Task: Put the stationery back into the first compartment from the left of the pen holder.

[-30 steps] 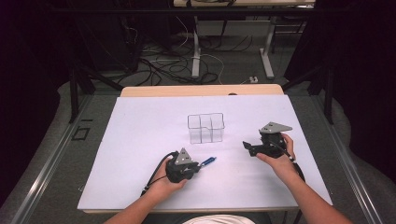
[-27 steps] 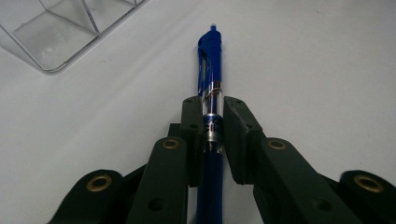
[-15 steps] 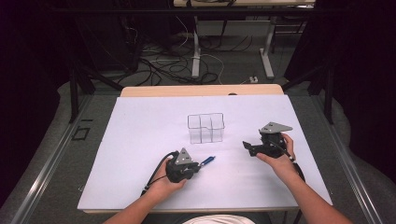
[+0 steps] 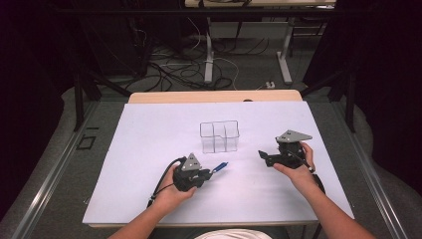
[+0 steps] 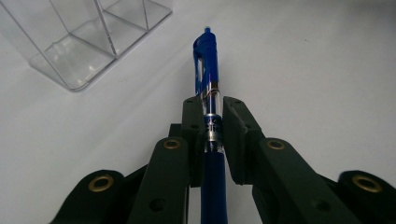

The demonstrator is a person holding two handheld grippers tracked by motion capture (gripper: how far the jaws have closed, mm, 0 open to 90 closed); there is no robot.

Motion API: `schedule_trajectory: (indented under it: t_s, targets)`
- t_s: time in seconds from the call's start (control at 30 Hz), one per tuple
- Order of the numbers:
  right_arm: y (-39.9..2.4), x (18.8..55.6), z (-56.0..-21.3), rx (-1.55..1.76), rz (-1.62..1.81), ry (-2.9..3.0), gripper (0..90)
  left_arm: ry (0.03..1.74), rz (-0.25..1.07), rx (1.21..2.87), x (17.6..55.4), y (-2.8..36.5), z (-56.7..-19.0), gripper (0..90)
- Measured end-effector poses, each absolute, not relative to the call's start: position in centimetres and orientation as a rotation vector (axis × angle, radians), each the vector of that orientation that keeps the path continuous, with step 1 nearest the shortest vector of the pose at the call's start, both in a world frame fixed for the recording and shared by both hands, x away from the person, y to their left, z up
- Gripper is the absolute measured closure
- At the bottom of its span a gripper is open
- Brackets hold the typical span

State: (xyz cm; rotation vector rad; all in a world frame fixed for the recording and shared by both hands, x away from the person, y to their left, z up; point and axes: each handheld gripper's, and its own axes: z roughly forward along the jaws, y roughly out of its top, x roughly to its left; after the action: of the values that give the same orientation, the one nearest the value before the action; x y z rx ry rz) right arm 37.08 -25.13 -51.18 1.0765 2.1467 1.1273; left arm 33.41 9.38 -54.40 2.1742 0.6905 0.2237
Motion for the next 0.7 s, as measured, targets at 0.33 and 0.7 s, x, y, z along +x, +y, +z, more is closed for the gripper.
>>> schedule_trajectory:
  t_s: [0.33,0.7]
  targets:
    - [-24.8,36.9,-50.9,1.035,1.114,2.156,16.2,0.713,0.229,2.149,33.6,10.2,-53.3,79.5]
    - [-23.6,36.2,-50.5,0.914,1.062,2.154,16.2,0.736,0.185,2.129,33.4,10.6,-52.4,79.5]
